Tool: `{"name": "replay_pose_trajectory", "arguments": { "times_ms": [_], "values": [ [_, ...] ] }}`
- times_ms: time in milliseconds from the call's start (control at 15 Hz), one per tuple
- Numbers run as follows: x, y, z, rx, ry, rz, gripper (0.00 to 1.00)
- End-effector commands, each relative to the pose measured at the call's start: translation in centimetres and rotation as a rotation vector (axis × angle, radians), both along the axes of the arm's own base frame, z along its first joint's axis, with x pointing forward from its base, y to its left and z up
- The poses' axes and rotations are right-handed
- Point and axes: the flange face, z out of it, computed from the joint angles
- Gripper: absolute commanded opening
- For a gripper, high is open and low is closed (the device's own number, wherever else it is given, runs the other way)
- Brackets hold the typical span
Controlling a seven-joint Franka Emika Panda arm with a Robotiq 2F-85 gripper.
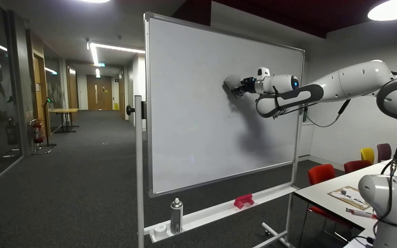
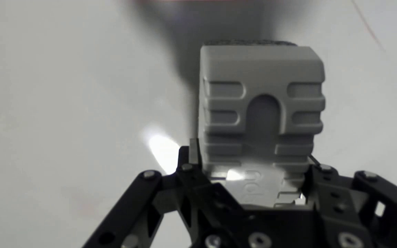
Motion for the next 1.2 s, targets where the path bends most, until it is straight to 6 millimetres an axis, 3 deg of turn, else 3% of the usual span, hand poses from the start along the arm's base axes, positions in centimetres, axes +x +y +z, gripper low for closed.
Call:
{"name": "replay_pose_trajectory", "arguments": {
  "times_ms": [0, 200, 600, 800, 867, 933, 1133],
  "values": [
    [-2.1, -0.3, 2.3, 0.09, -0.063, -0.102, 0.35],
    [-3.1, -0.8, 2.4, 0.201, -0.096, -0.192, 0.35],
    [-3.1, -3.0, -2.4, 0.418, -0.123, -0.368, 0.35],
    [-3.6, -1.7, -3.2, 0.493, -0.149, -0.37, 0.35],
    [-2.7, -2.4, -3.2, 0.461, -0.099, -0.35, 0.35],
    [-2.7, -2.1, -3.5, 0.463, -0.1, -0.351, 0.6],
    [-2.7, -1.8, -3.7, 0.463, -0.096, -0.348, 0.6]
  ]
}}
